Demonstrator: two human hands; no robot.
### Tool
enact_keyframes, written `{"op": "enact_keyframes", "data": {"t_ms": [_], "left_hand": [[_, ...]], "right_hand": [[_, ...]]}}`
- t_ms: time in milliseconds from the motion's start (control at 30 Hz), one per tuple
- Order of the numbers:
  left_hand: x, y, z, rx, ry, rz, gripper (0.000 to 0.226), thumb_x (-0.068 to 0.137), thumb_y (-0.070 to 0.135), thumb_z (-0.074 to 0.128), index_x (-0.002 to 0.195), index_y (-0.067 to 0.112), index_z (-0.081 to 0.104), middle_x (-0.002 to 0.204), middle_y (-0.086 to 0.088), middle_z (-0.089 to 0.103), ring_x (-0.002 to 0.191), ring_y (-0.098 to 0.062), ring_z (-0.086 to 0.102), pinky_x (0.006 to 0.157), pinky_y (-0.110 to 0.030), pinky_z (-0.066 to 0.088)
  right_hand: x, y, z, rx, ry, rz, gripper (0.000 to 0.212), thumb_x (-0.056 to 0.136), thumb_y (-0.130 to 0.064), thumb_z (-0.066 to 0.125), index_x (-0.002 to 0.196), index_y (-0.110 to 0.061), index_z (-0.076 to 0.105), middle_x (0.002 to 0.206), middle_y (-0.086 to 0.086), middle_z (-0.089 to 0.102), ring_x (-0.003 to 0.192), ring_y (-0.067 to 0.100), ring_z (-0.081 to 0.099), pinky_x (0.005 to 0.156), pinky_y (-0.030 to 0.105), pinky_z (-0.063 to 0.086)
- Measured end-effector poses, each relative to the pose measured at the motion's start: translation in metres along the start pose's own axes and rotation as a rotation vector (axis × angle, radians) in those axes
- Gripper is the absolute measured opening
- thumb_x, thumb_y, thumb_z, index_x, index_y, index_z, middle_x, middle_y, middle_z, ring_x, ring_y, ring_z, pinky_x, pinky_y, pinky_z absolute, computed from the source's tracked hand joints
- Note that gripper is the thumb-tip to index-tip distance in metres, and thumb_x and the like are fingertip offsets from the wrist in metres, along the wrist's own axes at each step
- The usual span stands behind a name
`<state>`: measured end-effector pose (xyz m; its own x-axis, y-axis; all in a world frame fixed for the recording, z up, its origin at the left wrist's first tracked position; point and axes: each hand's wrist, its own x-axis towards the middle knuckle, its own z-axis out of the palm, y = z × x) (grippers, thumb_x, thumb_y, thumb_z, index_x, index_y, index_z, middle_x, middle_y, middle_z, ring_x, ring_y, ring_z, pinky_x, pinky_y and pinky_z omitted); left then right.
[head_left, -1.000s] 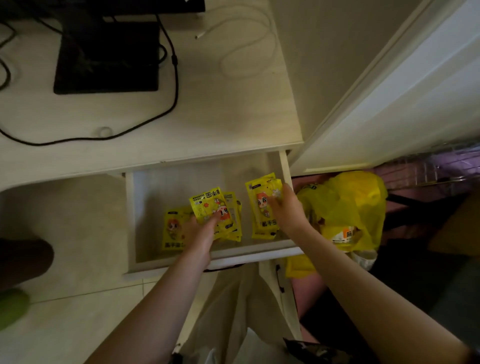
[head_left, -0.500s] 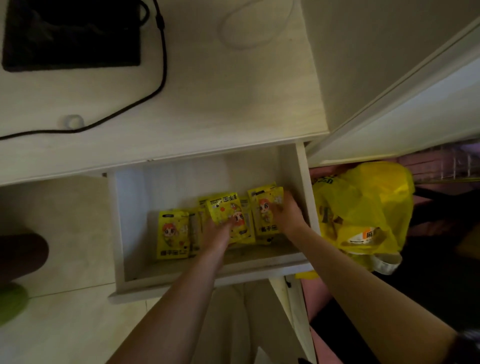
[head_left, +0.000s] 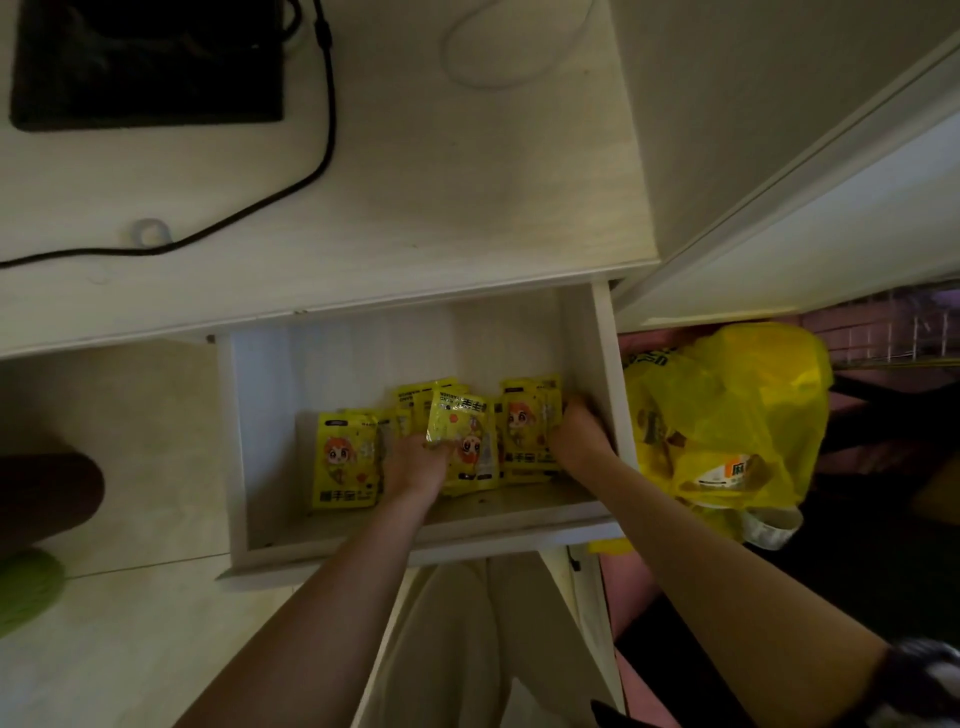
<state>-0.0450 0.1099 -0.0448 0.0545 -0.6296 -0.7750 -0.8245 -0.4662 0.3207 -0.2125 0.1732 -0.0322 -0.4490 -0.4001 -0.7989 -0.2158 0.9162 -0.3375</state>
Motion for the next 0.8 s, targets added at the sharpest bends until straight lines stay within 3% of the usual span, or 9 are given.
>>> {"op": "enact_keyframes", "data": {"t_ms": [67,167,300,400,533,667,800], "left_hand": [[-0.001,-0.002,-0.006,0.033,-0.003,0.027,0.028,0.091,0.027,0.060,0.104,0.004,0.069,0.114,-0.018,0.066,0.104,-0.033,0.063,0.083,-0.031,0.047],[-0.007,-0.002,-0.022,0.067,0.018,0.061,0.023,0.091,0.020,0.058,0.102,0.006,0.072,0.106,-0.015,0.071,0.100,-0.031,0.064,0.076,-0.028,0.043],[-0.020,-0.004,-0.045,0.050,0.067,0.114,0.016,0.090,0.020,0.058,0.088,0.013,0.072,0.095,-0.016,0.072,0.089,-0.032,0.067,0.077,-0.033,0.052],[-0.035,-0.010,-0.060,-0.020,0.133,0.147,0.017,0.088,0.017,0.061,0.098,0.009,0.072,0.103,-0.012,0.072,0.097,-0.030,0.066,0.084,-0.033,0.052],[-0.063,-0.020,-0.077,-0.047,0.212,0.219,0.019,0.090,0.017,0.059,0.104,0.009,0.069,0.105,-0.009,0.071,0.098,-0.026,0.065,0.076,-0.022,0.043],[-0.095,-0.039,-0.091,-0.018,0.298,0.281,0.024,0.089,0.021,0.059,0.111,0.013,0.064,0.105,-0.010,0.071,0.099,-0.030,0.066,0.081,-0.035,0.052],[-0.125,-0.066,-0.104,0.026,0.396,0.318,0.028,0.092,0.021,0.055,0.118,0.014,0.060,0.103,-0.012,0.070,0.096,-0.033,0.064,0.075,-0.039,0.050]], "right_hand": [[-0.005,-0.001,-0.002,-0.056,-0.016,-0.003,0.042,0.092,-0.006,0.049,0.132,0.001,0.039,0.129,0.022,0.051,0.118,0.036,0.051,0.094,0.037,0.043],[-0.015,-0.004,-0.006,-0.114,-0.032,-0.019,0.040,0.092,-0.010,0.052,0.129,0.001,0.042,0.125,0.022,0.054,0.115,0.036,0.054,0.090,0.036,0.044],[-0.030,-0.007,-0.011,-0.110,-0.027,-0.046,0.034,0.091,-0.011,0.053,0.123,-0.005,0.042,0.116,0.019,0.059,0.091,0.029,0.058,0.071,0.031,0.046],[-0.045,-0.008,-0.019,-0.183,-0.029,-0.129,0.031,0.092,-0.015,0.052,0.121,-0.005,0.045,0.114,0.016,0.060,0.081,0.023,0.054,0.065,0.030,0.045],[-0.070,-0.016,-0.027,-0.289,-0.039,-0.255,0.033,0.094,-0.017,0.049,0.124,-0.005,0.044,0.111,0.015,0.060,0.083,0.024,0.055,0.067,0.031,0.045],[-0.095,-0.031,-0.026,-0.444,-0.036,-0.444,0.032,0.095,-0.015,0.044,0.126,-0.005,0.045,0.117,0.015,0.059,0.102,0.032,0.058,0.076,0.034,0.047],[-0.125,-0.048,-0.009,-0.570,-0.036,-0.632,0.034,0.095,-0.020,0.042,0.127,-0.007,0.045,0.114,0.015,0.059,0.100,0.031,0.059,0.080,0.036,0.052]]}}
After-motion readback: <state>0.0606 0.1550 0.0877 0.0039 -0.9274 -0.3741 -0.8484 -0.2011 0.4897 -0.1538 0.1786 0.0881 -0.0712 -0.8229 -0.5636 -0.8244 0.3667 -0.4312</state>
